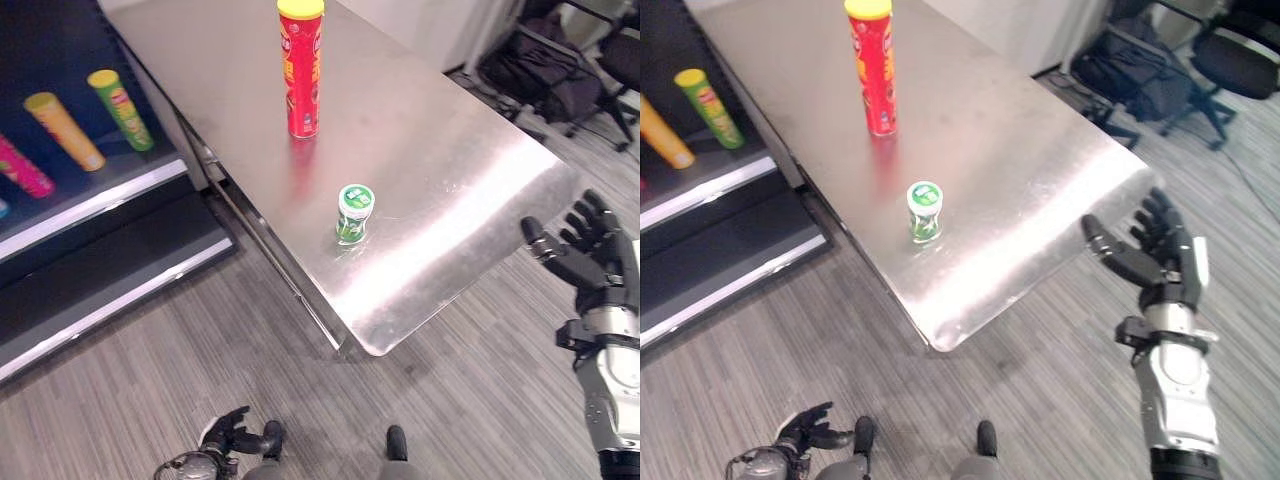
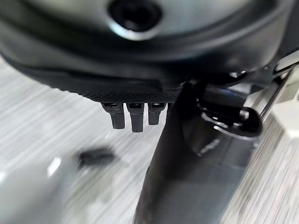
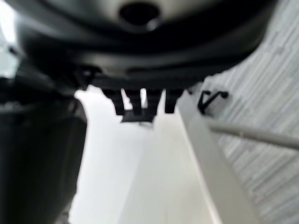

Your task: Put the goods on the table back onto the shelves and tidy them up.

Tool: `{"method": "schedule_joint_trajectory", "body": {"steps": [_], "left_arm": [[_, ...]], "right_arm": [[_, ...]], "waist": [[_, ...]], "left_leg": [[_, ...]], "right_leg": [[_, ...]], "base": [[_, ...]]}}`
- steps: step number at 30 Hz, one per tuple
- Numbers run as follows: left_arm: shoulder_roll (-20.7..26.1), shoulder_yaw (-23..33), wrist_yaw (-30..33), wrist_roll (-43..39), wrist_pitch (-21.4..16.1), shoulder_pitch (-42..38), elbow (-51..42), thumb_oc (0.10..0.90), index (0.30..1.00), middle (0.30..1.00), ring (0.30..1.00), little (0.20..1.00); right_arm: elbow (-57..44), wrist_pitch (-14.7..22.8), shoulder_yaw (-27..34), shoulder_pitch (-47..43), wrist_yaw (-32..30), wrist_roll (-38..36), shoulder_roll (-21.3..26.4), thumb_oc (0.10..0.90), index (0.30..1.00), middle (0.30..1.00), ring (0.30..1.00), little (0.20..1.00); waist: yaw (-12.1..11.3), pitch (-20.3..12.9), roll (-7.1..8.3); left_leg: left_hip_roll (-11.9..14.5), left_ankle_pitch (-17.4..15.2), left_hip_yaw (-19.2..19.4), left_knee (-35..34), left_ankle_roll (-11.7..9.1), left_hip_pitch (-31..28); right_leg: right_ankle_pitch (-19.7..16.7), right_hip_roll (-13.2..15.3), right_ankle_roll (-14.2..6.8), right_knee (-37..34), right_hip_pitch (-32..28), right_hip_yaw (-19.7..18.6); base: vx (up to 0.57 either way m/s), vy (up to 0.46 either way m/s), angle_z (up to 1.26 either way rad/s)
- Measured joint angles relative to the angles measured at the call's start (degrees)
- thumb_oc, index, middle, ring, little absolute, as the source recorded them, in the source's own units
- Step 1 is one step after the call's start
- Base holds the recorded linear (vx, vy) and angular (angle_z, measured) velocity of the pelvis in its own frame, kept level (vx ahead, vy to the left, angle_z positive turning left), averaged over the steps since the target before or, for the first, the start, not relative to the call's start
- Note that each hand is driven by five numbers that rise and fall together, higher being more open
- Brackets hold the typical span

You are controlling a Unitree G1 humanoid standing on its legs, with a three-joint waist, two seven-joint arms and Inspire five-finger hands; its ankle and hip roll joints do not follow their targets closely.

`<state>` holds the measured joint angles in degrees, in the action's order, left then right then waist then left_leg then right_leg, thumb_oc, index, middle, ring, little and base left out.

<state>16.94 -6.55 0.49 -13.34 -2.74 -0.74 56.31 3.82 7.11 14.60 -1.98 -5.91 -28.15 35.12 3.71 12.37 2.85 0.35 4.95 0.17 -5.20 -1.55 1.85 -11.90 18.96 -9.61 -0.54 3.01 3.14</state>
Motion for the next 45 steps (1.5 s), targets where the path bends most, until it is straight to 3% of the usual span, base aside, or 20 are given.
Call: {"method": "schedule_joint_trajectory", "body": {"steps": [1,2,5,6,13,17,23,30,32,39,45], "left_arm": [[2.24,1.10,0.33,-0.03,-1.00,-0.10,-0.29,0.800,0.900,0.900,0.900,0.900],[3.67,4.36,0.46,0.00,-1.14,0.15,0.44,0.800,0.900,0.900,0.900,0.900],[4.90,4.57,0.70,0.05,-0.40,1.44,1.12,0.800,0.900,0.900,0.900,0.900],[4.21,4.55,0.73,0.05,-0.38,2.90,0.83,0.800,0.900,0.900,0.900,0.900],[-2.34,3.56,-0.05,0.02,0.46,6.11,0.95,0.800,0.900,0.900,0.900,0.900],[-3.23,3.27,-0.14,0.07,0.45,6.75,0.94,0.800,0.900,0.900,0.900,0.900],[-3.29,4.59,-0.17,2.32,0.39,7.11,2.51,0.800,0.900,0.900,0.900,0.900],[-3.29,4.56,0.24,2.43,0.33,7.29,5.26,0.800,0.900,0.900,0.900,0.900],[-3.36,4.52,0.25,2.44,0.33,7.20,5.62,0.800,0.900,0.900,0.900,0.900],[-3.37,4.55,0.95,2.35,0.40,8.04,5.65,0.800,0.900,0.900,0.900,0.900],[-3.42,4.53,1.51,2.13,0.40,8.43,5.64,0.800,0.900,0.900,0.900,0.900]], "right_arm": [[0.09,0.02,-0.05,0.12,0.02,0.01,0.51,0.800,0.900,0.900,0.900,0.900],[0.36,-0.01,-0.36,-1.73,0.18,0.02,0.83,0.800,0.900,0.900,0.900,0.900],[0.30,1.15,-0.34,-2.47,0.43,0.25,3.06,0.800,0.900,0.900,0.900,0.900],[0.23,1.11,-0.43,-2.91,0.58,0.73,4.75,0.800,0.900,0.900,0.900,0.900],[0.43,0.38,-0.64,-2.76,1.91,1.45,7.04,0.800,0.900,0.900,0.900,0.900],[-1.22,-0.75,-2.58,-0.10,6.75,4.75,11.33,0.800,0.900,0.900,0.900,0.900],[-2.64,-2.86,-8.73,3.92,13.39,11.07,11.62,0.800,0.900,0.900,0.900,0.900],[3.98,-2.62,-14.42,-2.82,12.18,16.55,11.41,0.800,0.900,0.900,0.900,0.900],[4.93,-2.72,-14.96,-3.13,11.58,17.68,11.41,0.800,0.900,0.900,0.900,0.900],[7.60,-2.84,-18.88,-5.91,8.65,20.51,10.97,0.800,0.900,0.900,0.900,0.900],[13.46,-3.29,-23.36,-11.86,6.90,22.76,11.29,0.800,0.900,0.900,0.900,0.900]], "waist": [[-0.31,-0.38,-0.61],[-2.68,-0.42,-0.30],[-2.77,-0.95,0.04],[-3.32,-1.08,0.25],[-2.71,-1.23,-0.26],[-2.18,-1.30,-0.28],[-1.35,-1.54,-0.68],[-1.62,-3.08,-1.53],[-2.82,-3.63,-1.65],[-3.30,-4.15,-1.17],[-6.10,-4.15,-0.87]], "left_leg": [[-0.70,-0.81,-0.51,-0.01,1.49,-0.31],[-0.74,-1.35,1.18,-0.01,2.99,-1.64],[-2.53,-1.41,0.30,-0.01,3.10,-2.01],[-3.72,-1.43,0.39,-0.02,3.10,-2.22],[-2.79,-1.52,-0.82,-0.13,2.19,-3.29],[-1.81,-1.63,-1.19,-0.38,1.63,-2.99],[-1.67,-1.08,-1.57,-0.06,1.55,-3.50],[-1.65,-1.40,-2.33,-0.37,1.18,-3.76],[-1.64,-1.64,-2.42,-0.39,1.54,-3.70],[-1.70,-1.12,-3.76,-0.36,1.38,-4.31],[-1.69,-1.23,-4.93,-0.38,0.96,-4.37]], "right_leg": [[3.71,-2.01,-2.43,0.45,-0.23,-1.88],[6.55,-5.99,-3.26,0.10,-0.20,-0.71],[7.63,-11.28,-1.57,-3.74,-2.29,-2.47],[7.46,-11.80,1.67,-5.28,-2.93,-2.08],[8.05,-12.73,2.66,-5.24,-4.89,-1.97],[8.10,-13.55,3.20,-5.18,-5.18,-1.78],[8.08,-13.66,3.36,-4.86,-5.31,-1.56],[8.10,-13.67,3.37,-4.87,-6.34,-0.70],[8.16,-13.64,3.40,-4.87,-6.34,-0.49],[8.42,-13.69,4.16,-4.88,-7.55,0.82],[8.70,-13.74,4.28,-4.87,-8.15,1.89]], "base": [[0.03,0.351,-0.26],[0.05,0.242,-0.29],[0.04,0.060,0.04],[0.06,0.009,0.24],[0.05,-0.033,0.09],[0.01,-0.007,0.02],[0.00,-0.001,0.01],[0.00,0.011,0.06],[0.01,0.000,0.02],[0.02,-0.008,0.10],[0.00,-0.012,0.11]]}}
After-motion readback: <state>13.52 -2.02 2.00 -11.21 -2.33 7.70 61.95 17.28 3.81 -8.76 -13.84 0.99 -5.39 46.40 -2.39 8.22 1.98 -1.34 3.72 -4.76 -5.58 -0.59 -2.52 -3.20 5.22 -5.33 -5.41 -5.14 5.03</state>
